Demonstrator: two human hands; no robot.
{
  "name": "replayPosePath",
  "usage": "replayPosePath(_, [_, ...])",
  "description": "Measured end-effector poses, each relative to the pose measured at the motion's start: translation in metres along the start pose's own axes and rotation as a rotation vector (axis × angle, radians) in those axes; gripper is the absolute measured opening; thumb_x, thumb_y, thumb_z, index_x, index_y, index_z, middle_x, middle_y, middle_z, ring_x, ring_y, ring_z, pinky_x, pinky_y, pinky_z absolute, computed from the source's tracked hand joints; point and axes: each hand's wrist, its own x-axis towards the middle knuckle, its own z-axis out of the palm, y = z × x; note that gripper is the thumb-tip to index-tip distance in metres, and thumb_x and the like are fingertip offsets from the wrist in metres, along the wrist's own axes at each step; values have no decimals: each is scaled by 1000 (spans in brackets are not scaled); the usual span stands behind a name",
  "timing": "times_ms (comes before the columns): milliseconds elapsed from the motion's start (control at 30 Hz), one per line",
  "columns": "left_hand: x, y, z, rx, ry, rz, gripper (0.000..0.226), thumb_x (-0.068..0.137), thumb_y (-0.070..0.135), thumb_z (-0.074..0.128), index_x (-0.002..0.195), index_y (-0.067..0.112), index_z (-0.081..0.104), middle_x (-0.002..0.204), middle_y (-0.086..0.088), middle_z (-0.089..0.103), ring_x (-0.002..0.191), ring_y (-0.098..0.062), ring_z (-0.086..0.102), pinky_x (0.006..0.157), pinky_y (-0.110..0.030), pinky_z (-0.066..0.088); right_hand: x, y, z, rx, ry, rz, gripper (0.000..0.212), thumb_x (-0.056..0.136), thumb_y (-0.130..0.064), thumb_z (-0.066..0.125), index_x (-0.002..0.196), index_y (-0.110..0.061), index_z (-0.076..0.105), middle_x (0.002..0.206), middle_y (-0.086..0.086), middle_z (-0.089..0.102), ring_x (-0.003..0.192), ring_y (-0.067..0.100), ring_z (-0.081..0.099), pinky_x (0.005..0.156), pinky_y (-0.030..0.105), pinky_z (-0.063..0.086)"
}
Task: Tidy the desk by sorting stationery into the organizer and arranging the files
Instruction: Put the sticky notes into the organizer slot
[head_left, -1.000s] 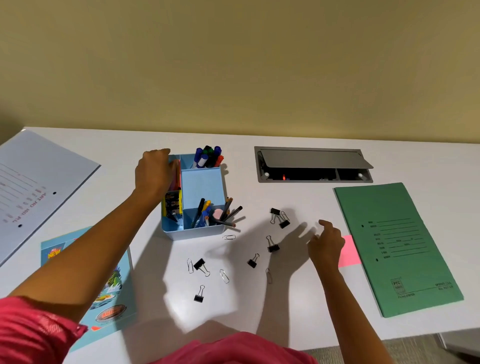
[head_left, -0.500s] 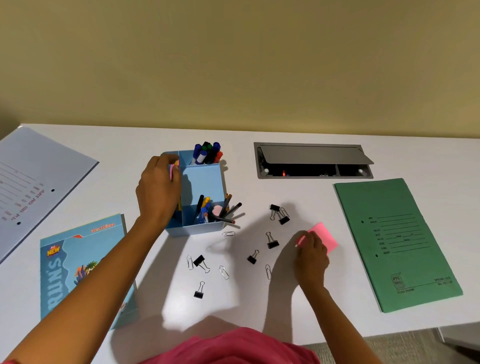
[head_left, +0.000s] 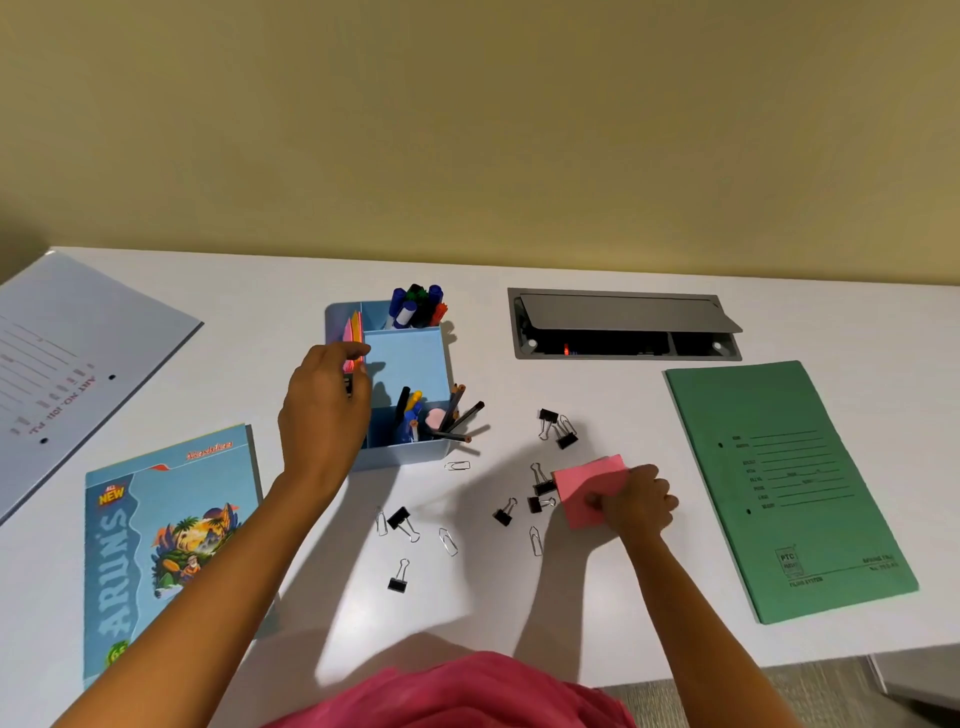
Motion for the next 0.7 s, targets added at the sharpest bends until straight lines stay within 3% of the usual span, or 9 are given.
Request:
replayPosePath(100, [-6, 3, -4, -48, -7, 22, 25, 94, 11, 50, 115, 15, 63, 113, -8, 64, 94, -26, 61, 72, -26, 40, -15, -11, -9, 87, 90, -92, 32, 88, -10, 59, 113, 5, 48, 116, 25, 48, 96, 42, 56, 79, 44, 47])
replayPosePath(167, [-10, 8, -8, -92, -21, 24, 26, 93, 8, 49, 113, 14, 64, 112, -7, 64, 91, -23, 61, 74, -23, 41, -33, -24, -18, 101, 235, -229, 18, 92, -4, 50, 109, 2, 52, 110, 22, 50, 85, 41, 59, 70, 42, 46])
replayPosePath(233, [-16, 16, -14, -155, -53, 5, 26, 92, 7, 50, 110, 15, 67, 105, -5, 67, 83, -15, 61, 73, -19, 43, -57, -43, -30, 139, 395, -406, 15, 90, 0, 54, 105, -2, 54, 104, 18, 53, 81, 37, 59, 63, 41, 49])
replayPosePath(333, [-25, 36, -25, -250, -155, -20, 22, 93, 12, 54, 104, 19, 72, 85, 5, 69, 70, 4, 61, 63, -3, 38, -93, -75, -45, 252, 555, -644, 13, 89, -7, 60, 100, -12, 56, 95, 8, 58, 79, 28, 58, 58, 39, 50])
replayPosePath(467, [-36, 68, -38, -468, -355, -96, 24, 94, 35, 53, 105, 26, 72, 88, 23, 70, 81, 10, 65, 70, -1, 43, -138, -116, -48, 352, 763, -956, 11, 88, -11, 61, 99, -15, 61, 93, 6, 63, 81, 23, 56, 64, 32, 47])
replayPosePath(567, [-36, 88, -48, -577, -303, -131, 34, 86, 53, 46, 87, 32, 72, 75, 21, 71, 78, 6, 67, 66, -2, 44, -166, -141, -47, 394, 717, -1124, 12, 86, -5, 60, 95, -9, 67, 91, 9, 65, 82, 24, 57, 69, 28, 45])
replayPosePath(633, [-34, 94, -55, -648, -210, -170, 40, 81, 55, 45, 68, 23, 66, 57, 12, 65, 60, 0, 63, 55, -5, 42, -177, -154, -43, 457, 662, -1243, 12, 85, 1, 56, 90, -3, 66, 90, 12, 65, 79, 28, 57, 66, 33, 47])
replayPosePath(700, [-28, 91, -60, -591, -116, -171, 53, 87, 53, 47, 60, 8, 56, 50, -2, 56, 50, -16, 53, 50, -23, 43, -182, -162, -38, 501, 612, -1320, 16, 91, 0, 51, 93, 1, 67, 94, 14, 64, 82, 28, 57, 70, 34, 49])
